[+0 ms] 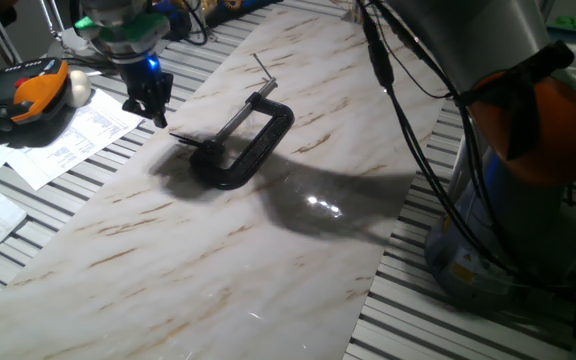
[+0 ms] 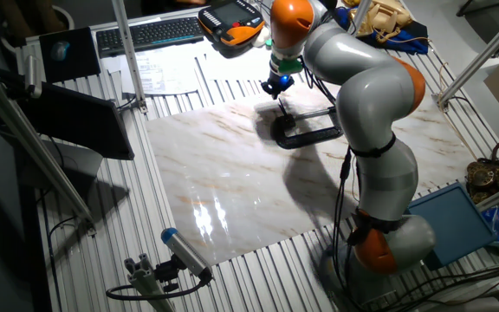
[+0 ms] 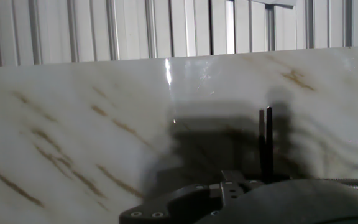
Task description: Turn the hands of a clock
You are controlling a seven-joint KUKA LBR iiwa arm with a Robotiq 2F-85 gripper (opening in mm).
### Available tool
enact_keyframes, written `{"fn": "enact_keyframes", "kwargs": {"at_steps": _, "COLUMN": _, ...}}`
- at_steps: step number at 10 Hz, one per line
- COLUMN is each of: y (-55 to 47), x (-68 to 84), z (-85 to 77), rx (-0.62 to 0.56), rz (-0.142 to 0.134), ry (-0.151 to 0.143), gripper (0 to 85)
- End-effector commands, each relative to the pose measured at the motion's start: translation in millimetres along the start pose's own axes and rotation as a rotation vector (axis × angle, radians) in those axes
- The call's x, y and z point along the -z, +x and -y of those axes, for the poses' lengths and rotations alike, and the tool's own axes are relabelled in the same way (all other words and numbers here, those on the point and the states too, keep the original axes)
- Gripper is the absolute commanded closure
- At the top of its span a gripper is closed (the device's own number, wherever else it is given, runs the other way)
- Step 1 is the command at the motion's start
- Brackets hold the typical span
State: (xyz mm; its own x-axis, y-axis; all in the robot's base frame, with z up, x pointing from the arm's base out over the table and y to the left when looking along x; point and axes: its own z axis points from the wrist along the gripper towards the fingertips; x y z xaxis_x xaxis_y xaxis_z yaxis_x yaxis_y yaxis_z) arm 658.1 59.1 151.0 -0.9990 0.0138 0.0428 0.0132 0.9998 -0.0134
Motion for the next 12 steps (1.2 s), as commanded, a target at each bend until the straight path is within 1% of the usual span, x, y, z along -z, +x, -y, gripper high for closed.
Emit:
{"fn": "enact_keyframes", "kwargs": {"at_steps": 1, "y": 2.0, "x": 9.6, "z": -3.7, "rx": 0.001, "rz": -0.004, "ry": 0.007, "gripper": 85.0}}
{"fn": "enact_keyframes", "kwargs": {"at_steps": 2, "y": 3.7, "x": 18.3, "z": -7.6, "rx": 0.001, "rz": -0.002, "ry": 0.019, "gripper": 85.0}}
{"fn": "enact_keyframes", "kwargs": {"at_steps": 3, "y": 6.6, "x": 19.9, "z": -8.4, "rx": 0.004, "rz": 0.002, "ry": 0.024, "gripper": 85.0}}
{"fn": "enact_keyframes", "kwargs": {"at_steps": 4, "y": 11.6, "x": 22.0, "z": -6.4, "rx": 0.010, "rz": 0.004, "ry": 0.019, "gripper": 85.0}}
{"fn": "enact_keyframes", "kwargs": {"at_steps": 6, "y": 26.0, "x": 33.8, "z": -1.3, "rx": 0.018, "rz": 0.007, "ry": 0.018, "gripper": 85.0}}
{"fn": "enact_keyframes", "kwargs": {"at_steps": 7, "y": 31.1, "x": 42.1, "z": -0.9, "rx": 0.019, "rz": 0.007, "ry": 0.026, "gripper": 85.0}}
{"fn": "enact_keyframes", "kwargs": {"at_steps": 8, "y": 37.1, "x": 48.7, "z": -0.8, "rx": 0.020, "rz": 0.017, "ry": 0.027, "gripper": 85.0}}
{"fn": "enact_keyframes", "kwargs": {"at_steps": 9, "y": 42.6, "x": 50.3, "z": -0.2, "rx": 0.022, "rz": 0.047, "ry": 0.028, "gripper": 85.0}}
{"fn": "enact_keyframes", "kwargs": {"at_steps": 10, "y": 42.6, "x": 50.3, "z": -0.2, "rx": 0.027, "rz": 0.054, "ry": 0.029, "gripper": 85.0}}
{"fn": "enact_keyframes", "kwargs": {"at_steps": 11, "y": 42.6, "x": 50.3, "z": -0.2, "rx": 0.032, "rz": 0.060, "ry": 0.035, "gripper": 85.0}}
{"fn": "enact_keyframes", "kwargs": {"at_steps": 12, "y": 42.6, "x": 50.3, "z": -0.2, "rx": 0.015, "rz": 0.068, "ry": 0.031, "gripper": 85.0}}
